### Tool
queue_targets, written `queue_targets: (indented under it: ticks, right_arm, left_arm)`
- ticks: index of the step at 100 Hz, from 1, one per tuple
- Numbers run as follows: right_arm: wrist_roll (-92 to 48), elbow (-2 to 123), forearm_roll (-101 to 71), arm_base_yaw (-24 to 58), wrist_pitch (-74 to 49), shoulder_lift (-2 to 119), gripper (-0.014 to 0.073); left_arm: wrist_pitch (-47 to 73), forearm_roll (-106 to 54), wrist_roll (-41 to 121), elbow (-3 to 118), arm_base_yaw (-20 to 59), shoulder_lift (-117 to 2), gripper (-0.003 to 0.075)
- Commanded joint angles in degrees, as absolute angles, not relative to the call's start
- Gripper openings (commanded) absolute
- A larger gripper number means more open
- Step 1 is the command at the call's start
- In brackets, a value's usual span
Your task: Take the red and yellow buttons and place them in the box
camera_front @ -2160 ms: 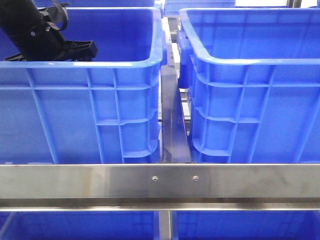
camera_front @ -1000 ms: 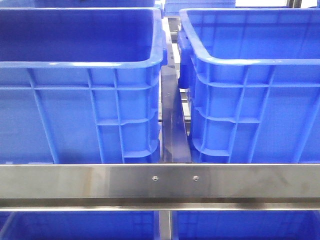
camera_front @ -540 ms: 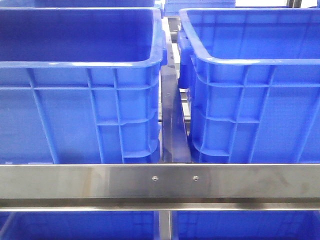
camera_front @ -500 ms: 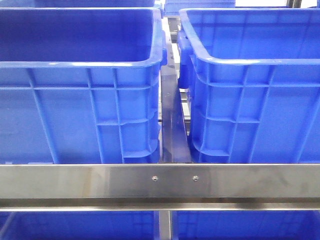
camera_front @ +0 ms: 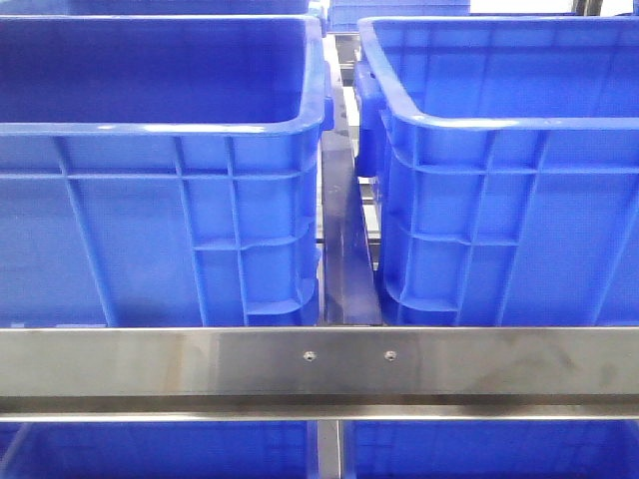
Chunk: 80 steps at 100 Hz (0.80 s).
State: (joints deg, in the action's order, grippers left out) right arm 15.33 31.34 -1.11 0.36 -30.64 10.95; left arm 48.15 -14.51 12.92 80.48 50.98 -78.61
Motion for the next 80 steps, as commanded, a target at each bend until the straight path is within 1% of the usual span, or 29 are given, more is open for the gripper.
queue_targets:
  ticks: [1, 11, 28, 35, 42, 56, 63, 75, 77, 78, 80]
  right_arm:
    - [15.45, 39.11, -2.05, 0.21, -35.81, 17.57, -0.0116]
    - [15.45, 43.24, -5.41, 0.21, -38.85, 22.66, -0.0116]
    - [15.45, 43.63, -12.74, 0.21, -39.15, 28.52, -0.0111]
    - [15.45, 43.63, -15.14, 0.21, -39.34, 30.50, -0.0083]
    - [15.45, 43.63, -16.57, 0.21, -38.94, 32.08, -0.0017]
    - [15.45, 43.63, -18.70, 0.21, -37.91, 34.78, 0.0148]
    - [15.33, 43.63, -20.27, 0.21, -37.85, 35.76, 0.0252]
    - [14.26, 43.63, -24.11, 0.21, -37.13, 36.63, 0.0468]
    - [13.62, 43.63, -25.02, 0.21, -36.98, 36.73, 0.0488]
    - [13.08, 43.63, -25.72, 0.21, -36.77, 36.79, 0.0513]
    - [12.43, 43.63, -26.42, 0.21, -36.67, 36.80, 0.0527]
  left_arm:
    - [44.38, -15.64, 12.91, 82.22, 51.45, -76.50, -0.0019]
    - [44.38, -15.64, 12.91, 82.22, 51.45, -76.50, -0.0019]
    - [44.38, -15.64, 12.91, 82.22, 51.45, -76.50, -0.0019]
    - [44.38, -15.64, 12.91, 82.22, 51.45, -76.50, -0.0019]
    - [44.38, -15.64, 12.91, 82.22, 51.45, -76.50, -0.0019]
    - [44.38, -15.64, 12.91, 82.22, 51.45, -76.50, -0.0019]
    - [44.38, -15.64, 12.91, 82.22, 51.45, -76.50, -0.0019]
    - [44.38, -15.64, 12.91, 82.22, 51.45, -76.50, -0.0019]
    - [44.38, -15.64, 12.91, 82.22, 51.45, -76.50, -0.0019]
    - [44.38, -15.64, 12.91, 82.22, 51.45, -76.50, -0.0019]
    - [44.38, -15.64, 12.91, 82.22, 51.45, -76.50, -0.0019]
